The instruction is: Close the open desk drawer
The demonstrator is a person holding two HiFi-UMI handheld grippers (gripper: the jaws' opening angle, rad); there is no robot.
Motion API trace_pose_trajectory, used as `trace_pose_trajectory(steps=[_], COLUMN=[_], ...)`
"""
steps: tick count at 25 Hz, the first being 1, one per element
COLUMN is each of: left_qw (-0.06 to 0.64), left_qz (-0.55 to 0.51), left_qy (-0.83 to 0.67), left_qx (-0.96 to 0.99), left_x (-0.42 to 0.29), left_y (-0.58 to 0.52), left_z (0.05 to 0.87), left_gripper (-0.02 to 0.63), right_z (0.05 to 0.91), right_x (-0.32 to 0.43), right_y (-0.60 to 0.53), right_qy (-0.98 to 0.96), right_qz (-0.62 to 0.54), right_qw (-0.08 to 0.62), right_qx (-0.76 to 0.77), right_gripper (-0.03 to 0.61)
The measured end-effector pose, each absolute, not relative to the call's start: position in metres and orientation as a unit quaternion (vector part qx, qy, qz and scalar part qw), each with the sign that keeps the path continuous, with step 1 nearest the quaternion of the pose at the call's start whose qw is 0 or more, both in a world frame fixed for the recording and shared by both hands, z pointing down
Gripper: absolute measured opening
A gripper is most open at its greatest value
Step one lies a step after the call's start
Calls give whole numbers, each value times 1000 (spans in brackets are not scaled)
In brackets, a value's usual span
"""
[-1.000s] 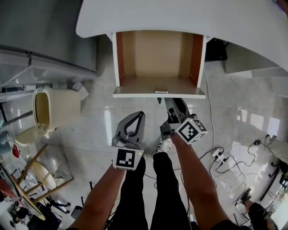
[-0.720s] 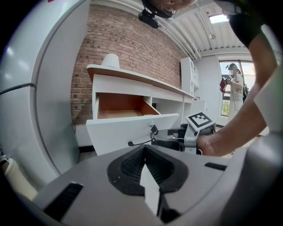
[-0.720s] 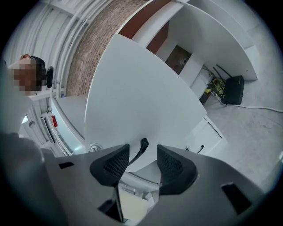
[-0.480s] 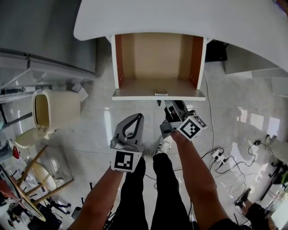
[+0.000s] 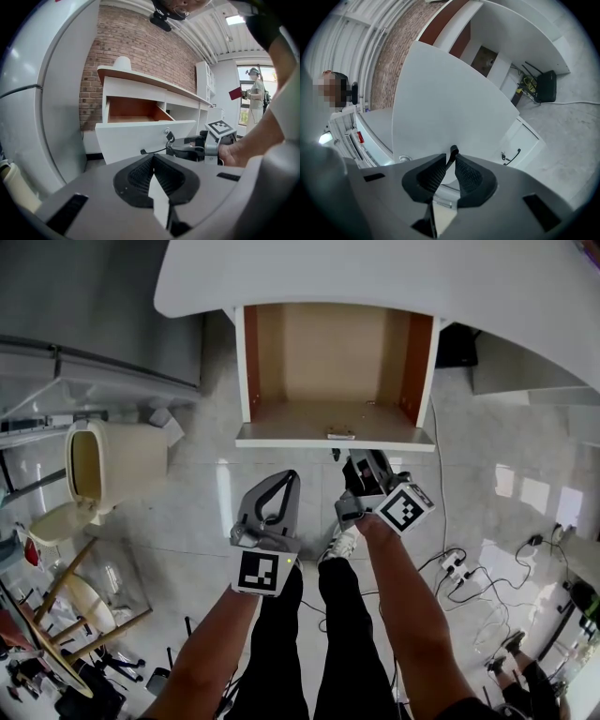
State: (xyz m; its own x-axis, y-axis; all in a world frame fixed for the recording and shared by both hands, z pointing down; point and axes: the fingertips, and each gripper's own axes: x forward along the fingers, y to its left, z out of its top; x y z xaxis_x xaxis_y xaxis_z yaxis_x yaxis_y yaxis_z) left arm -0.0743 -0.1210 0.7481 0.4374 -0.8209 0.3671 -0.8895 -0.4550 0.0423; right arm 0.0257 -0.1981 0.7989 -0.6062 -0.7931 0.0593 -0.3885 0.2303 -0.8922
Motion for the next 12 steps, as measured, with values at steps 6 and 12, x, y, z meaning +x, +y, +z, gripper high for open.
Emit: trace_pose_trajectory(steps=[6,12], left_qw=[118,125], left_qz=[147,142], left_qy=[-514,-519], left_qx=[837,833], left_x=[-76,-78], left_y=[-125,-135], left_z=[748,745], left_gripper=[8,8], right_z=[779,750], right_x=[26,25], right_y=[-200,-209], right_qy=[750,744], right_qz=[-482,-477], right_qw=[244,261], right_qx=[-381,-388], right_gripper=[71,72])
